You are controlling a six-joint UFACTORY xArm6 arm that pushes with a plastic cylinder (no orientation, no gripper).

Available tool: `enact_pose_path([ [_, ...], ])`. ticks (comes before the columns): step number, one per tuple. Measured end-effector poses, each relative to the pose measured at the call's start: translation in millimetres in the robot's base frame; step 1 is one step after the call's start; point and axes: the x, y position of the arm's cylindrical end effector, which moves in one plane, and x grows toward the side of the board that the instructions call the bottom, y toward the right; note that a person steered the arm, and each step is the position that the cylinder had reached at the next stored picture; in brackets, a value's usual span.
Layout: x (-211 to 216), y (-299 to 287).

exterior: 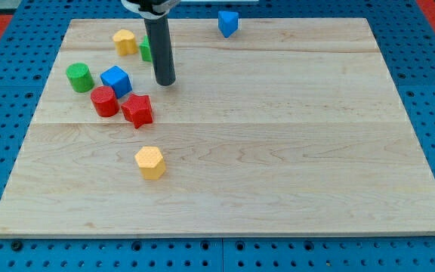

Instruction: Move the yellow heart into blue cube

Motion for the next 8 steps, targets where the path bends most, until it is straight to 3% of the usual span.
enact_pose_path([
  [2, 1, -91],
  [3, 3, -77],
  [4, 3, -23],
  [6, -49, 23],
  [7, -81, 28],
  [8, -81, -47],
])
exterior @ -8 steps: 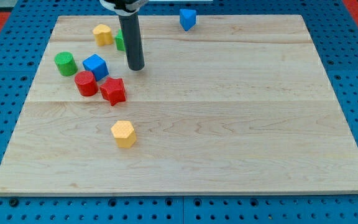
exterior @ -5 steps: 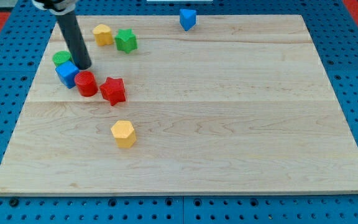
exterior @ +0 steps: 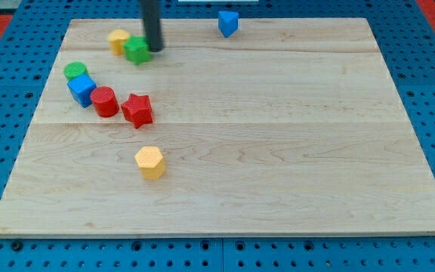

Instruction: Move the yellow heart into blue cube

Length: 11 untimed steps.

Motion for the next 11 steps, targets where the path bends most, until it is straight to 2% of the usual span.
enact_pose_path([
  [1, 0, -30],
  [2, -10, -29],
  [3, -45, -45],
  [4, -70, -86],
  [5, -49, -118],
  [8, 41, -92],
  [10, 9, -95],
  [11, 28, -61],
])
